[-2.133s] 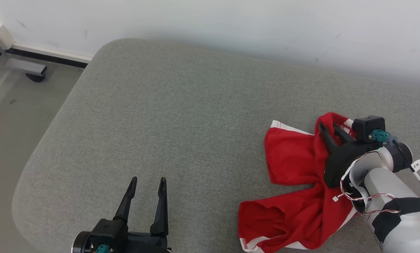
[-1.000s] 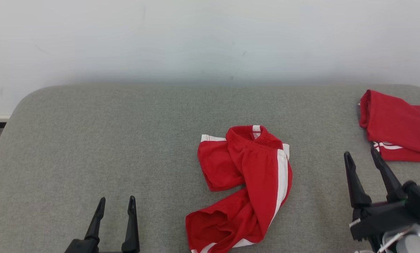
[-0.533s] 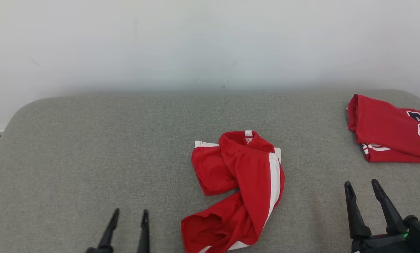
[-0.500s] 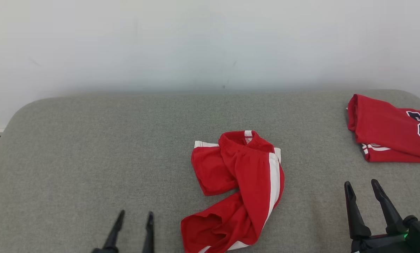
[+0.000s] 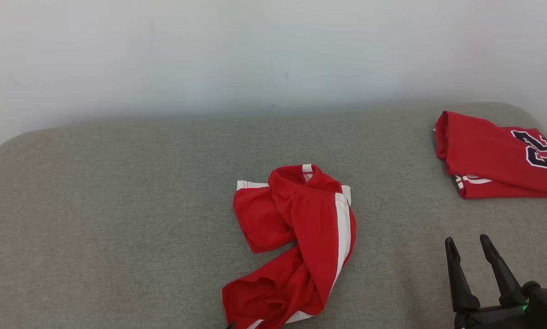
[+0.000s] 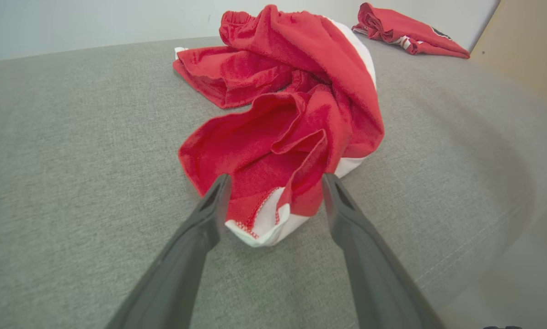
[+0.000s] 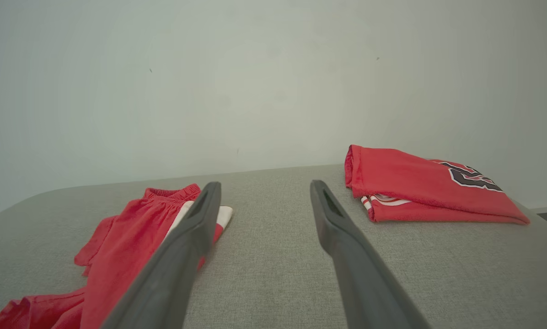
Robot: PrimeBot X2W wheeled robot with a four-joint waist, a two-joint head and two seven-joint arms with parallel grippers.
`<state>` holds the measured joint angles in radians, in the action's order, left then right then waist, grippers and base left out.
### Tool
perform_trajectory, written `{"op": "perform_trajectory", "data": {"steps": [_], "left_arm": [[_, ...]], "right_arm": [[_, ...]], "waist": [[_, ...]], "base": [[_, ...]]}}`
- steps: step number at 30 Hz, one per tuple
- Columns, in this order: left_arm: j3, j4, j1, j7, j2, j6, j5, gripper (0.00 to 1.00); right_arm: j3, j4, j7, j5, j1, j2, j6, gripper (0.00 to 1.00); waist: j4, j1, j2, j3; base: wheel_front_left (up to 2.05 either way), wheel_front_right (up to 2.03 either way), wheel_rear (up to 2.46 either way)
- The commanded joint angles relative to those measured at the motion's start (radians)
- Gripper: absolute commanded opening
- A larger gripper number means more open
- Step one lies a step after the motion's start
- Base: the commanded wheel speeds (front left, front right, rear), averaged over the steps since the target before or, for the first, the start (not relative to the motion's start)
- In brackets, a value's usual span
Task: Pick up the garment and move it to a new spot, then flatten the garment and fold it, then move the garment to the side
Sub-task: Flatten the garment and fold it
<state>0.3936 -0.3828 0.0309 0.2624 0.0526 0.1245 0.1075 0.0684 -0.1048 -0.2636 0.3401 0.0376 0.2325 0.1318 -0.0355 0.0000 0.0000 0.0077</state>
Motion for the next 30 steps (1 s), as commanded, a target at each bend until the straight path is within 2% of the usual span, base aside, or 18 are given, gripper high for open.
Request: {"op": "perform_trajectory", "data": {"steps": [1,7,8,9,10,18,25,30], "left_arm": [[0.005,-0.010,-0.016,0.003,0.005,0.005,0.003,1.00],[0.014,-0.108,-0.050,0.003,0.007,0.007,0.035,1.00],[0.016,-0.128,-0.057,0.003,0.007,0.007,0.044,0.92],[0.019,-0.146,-0.065,0.003,0.007,0.004,0.046,0.40],[0.021,-0.157,-0.075,0.003,0.006,0.004,0.051,0.00],[0.003,-0.113,-0.075,0.003,0.006,0.005,0.088,0.00],[-0.061,-0.017,-0.016,0.003,0.028,-0.011,0.131,0.00],[-0.107,0.000,0.029,0.003,0.046,-0.029,0.166,0.00]], "right_arm": [[-0.004,-0.002,-0.001,0.003,0.005,-0.002,-0.003,1.00],[-0.002,-0.003,-0.001,0.005,-0.003,-0.004,-0.003,1.00],[-0.002,-0.004,-0.001,0.006,-0.004,-0.004,-0.003,1.00],[-0.002,-0.005,-0.001,0.005,-0.004,-0.003,-0.003,1.00],[-0.003,-0.006,-0.001,0.006,-0.004,-0.002,-0.003,1.00],[-0.031,-0.012,-0.001,0.002,0.022,-0.009,-0.003,1.00],[-0.027,-0.024,-0.001,0.003,0.023,-0.016,-0.003,1.00],[-0.024,-0.036,-0.001,0.006,0.028,-0.016,-0.003,1.00]], "waist": [[-0.009,0.0000,0.0000,0.006],[-0.032,0.0000,0.0000,0.015],[-0.034,0.0000,0.0000,0.015],[-0.037,0.0000,0.0000,0.015],[-0.039,0.0000,0.0000,0.015],[-0.002,0.0000,0.0000,0.002],[0.039,0.0000,0.0000,-0.012],[0.051,0.0000,0.0000,-0.015]], "base": [[0.00,0.00,0.00],[0.00,0.00,0.00],[0.00,0.00,0.00],[0.00,0.00,0.00],[0.00,0.00,0.00],[0.00,0.00,0.00],[0.00,0.00,0.00],[0.00,0.00,0.00]]}}
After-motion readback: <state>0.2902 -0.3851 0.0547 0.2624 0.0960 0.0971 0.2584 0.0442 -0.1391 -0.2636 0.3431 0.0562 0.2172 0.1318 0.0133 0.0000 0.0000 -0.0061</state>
